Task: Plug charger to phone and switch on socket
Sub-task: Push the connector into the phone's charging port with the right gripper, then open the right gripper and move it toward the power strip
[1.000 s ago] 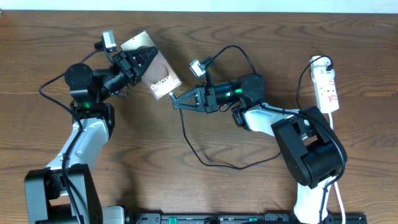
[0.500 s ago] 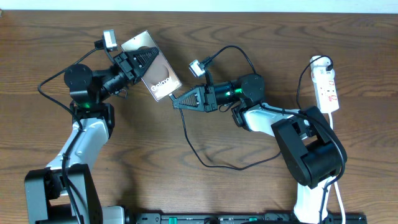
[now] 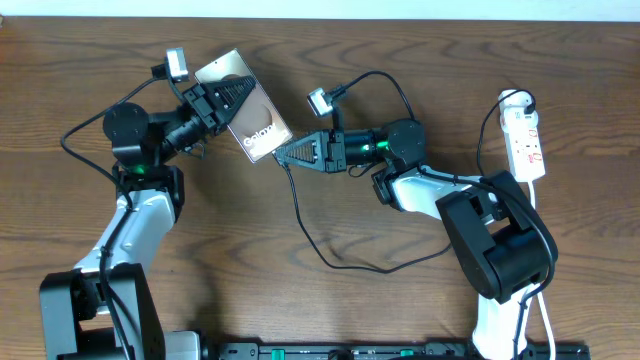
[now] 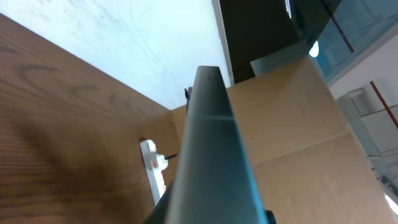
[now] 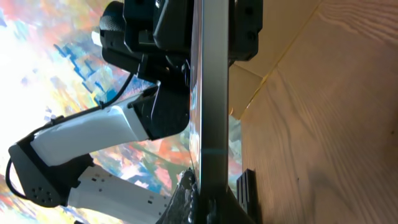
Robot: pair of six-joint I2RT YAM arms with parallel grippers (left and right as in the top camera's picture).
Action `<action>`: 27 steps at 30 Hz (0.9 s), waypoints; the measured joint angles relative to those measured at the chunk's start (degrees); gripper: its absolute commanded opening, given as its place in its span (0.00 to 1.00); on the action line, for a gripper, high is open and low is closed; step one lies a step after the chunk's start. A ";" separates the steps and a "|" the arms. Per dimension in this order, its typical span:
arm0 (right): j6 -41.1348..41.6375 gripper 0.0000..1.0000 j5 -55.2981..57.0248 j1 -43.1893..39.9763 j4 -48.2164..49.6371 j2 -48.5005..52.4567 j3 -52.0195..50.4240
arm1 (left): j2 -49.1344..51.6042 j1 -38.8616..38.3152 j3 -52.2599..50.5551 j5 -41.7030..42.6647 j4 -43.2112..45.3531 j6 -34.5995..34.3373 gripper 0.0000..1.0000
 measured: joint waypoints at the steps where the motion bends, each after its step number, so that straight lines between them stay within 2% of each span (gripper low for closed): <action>1: 0.00 0.01 0.00 0.00 0.00 0.00 0.00 | 0.00 0.00 0.00 -0.02 0.00 0.00 0.07; 4: 0.00 0.02 0.00 0.00 0.00 0.00 0.00 | 0.00 0.02 -0.02 -0.02 0.00 0.00 0.07; 5: 0.00 0.10 0.00 0.00 0.00 0.00 0.00 | 0.00 0.02 -0.02 -0.02 0.00 0.02 0.07; 7: -0.13 0.34 0.37 0.00 -0.02 0.00 0.00 | 0.00 0.02 -0.02 -0.07 0.00 0.00 0.07; 9: -0.07 0.76 2.03 -0.11 0.00 0.00 0.00 | 0.00 0.00 -0.02 1.11 -0.17 -0.04 0.07; 10: 0.09 0.90 3.04 -0.31 -0.15 0.00 0.00 | 0.00 0.00 -0.02 1.81 -0.22 -0.07 0.07; 11: 0.17 0.99 3.48 -0.42 -0.22 0.00 0.00 | 0.00 0.09 -0.02 2.38 -0.22 -0.07 0.07; 21: -0.24 0.99 4.33 -0.55 -0.52 0.00 0.00 | 0.00 6.47 -0.02 4.26 -0.20 -0.50 0.07; 23: -0.94 0.99 4.31 -0.70 -2.56 0.00 0.00 | 0.00 7.30 -0.02 4.87 -0.20 -0.72 0.07; 27: -6.54 0.99 4.35 -1.27 -13.77 0.00 0.11 | 0.00 8.94 -0.02 6.01 -0.22 -0.87 0.07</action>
